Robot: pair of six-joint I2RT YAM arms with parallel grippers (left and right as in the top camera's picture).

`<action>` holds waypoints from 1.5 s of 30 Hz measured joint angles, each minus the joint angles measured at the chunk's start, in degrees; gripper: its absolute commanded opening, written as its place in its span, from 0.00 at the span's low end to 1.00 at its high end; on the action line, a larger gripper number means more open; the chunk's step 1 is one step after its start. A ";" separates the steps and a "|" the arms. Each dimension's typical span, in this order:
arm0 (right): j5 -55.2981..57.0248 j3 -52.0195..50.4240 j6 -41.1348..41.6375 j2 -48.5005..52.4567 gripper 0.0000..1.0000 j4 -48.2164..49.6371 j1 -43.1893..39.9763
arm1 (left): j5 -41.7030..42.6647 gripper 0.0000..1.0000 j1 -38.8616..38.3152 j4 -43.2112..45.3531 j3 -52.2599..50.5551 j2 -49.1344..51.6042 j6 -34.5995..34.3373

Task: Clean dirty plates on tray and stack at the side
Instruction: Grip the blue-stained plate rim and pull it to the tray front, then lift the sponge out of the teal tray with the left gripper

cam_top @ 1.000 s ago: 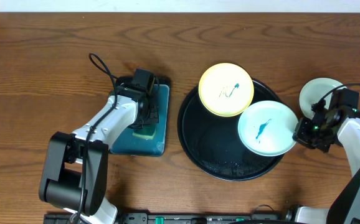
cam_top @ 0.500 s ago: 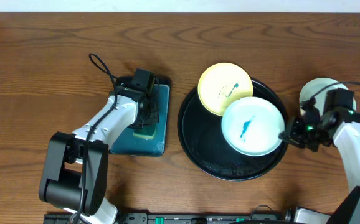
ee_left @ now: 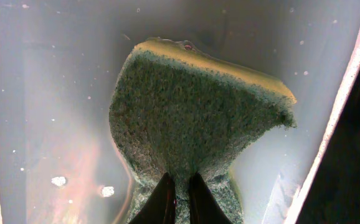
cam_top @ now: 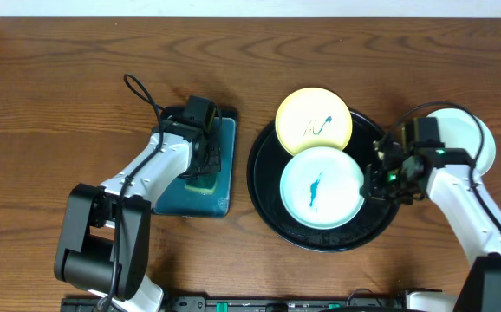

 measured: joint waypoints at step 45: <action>-3.63 -8.90 7.10 2.80 0.01 9.64 4.42 | 0.17 0.07 0.42 -0.94 0.26 -0.52 0.09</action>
